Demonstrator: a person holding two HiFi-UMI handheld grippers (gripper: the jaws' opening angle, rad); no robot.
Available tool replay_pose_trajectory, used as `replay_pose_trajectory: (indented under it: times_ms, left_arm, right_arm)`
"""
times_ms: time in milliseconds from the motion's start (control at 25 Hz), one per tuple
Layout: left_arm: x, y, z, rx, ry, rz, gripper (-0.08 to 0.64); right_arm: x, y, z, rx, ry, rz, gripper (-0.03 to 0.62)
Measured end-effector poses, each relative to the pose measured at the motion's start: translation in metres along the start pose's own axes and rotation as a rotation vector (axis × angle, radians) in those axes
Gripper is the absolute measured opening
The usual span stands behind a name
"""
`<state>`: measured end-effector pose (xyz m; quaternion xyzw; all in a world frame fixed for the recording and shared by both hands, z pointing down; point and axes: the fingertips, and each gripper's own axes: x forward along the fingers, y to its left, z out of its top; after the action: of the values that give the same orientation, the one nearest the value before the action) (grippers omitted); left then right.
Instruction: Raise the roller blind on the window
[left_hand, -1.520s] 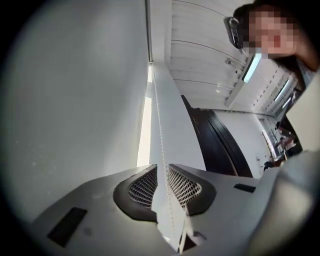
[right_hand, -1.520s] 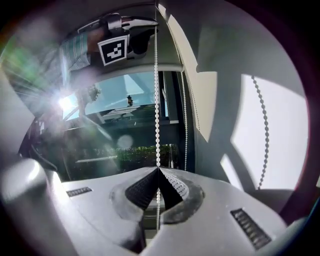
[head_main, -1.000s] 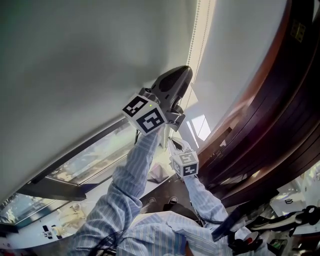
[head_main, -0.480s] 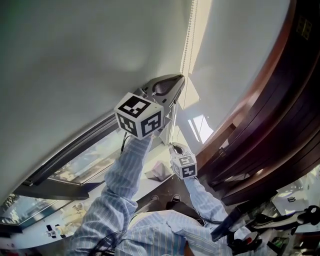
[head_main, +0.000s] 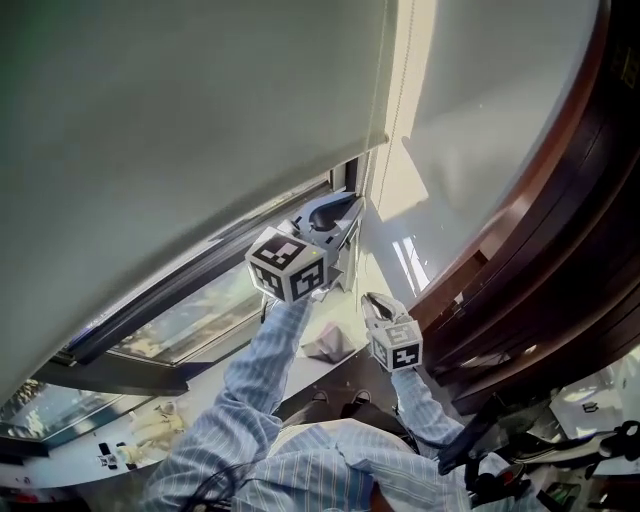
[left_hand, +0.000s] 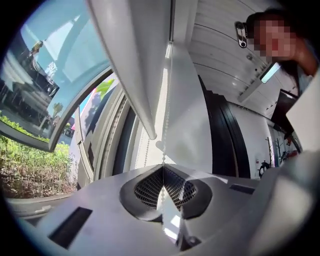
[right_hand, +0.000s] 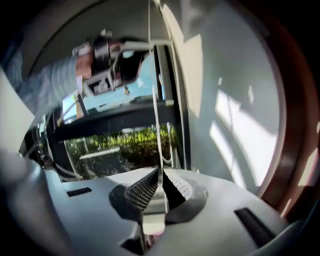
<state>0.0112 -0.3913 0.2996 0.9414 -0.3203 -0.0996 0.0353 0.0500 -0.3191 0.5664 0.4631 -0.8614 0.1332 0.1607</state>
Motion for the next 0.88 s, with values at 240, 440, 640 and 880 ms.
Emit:
replay_pose_trajectory:
  times_ms: [240,440,640,880]
  left_arm:
    - [-0.007,0.001,-0.005,-0.021,0.026,-0.006,0.006]
    - [-0.001,-0.011,-0.012,-0.038,0.046,-0.033,0.006]
    - [0.003,-0.020,-0.022,-0.046,0.047,-0.047,0.006]
    - [0.000,-0.022,-0.031,-0.062,0.071,-0.056,0.006]
  right_arm:
    - [-0.095,0.023,0.248,-0.079,-0.504,0.168,0.066]
    - [-0.123,0.039,0.378,-0.252,-0.638,0.211,0.078]
    - [-0.102,0.026,0.420,-0.284,-0.603,0.131,0.077]
    - [-0.111,0.020,0.415,-0.274,-0.707,0.042,0.009]
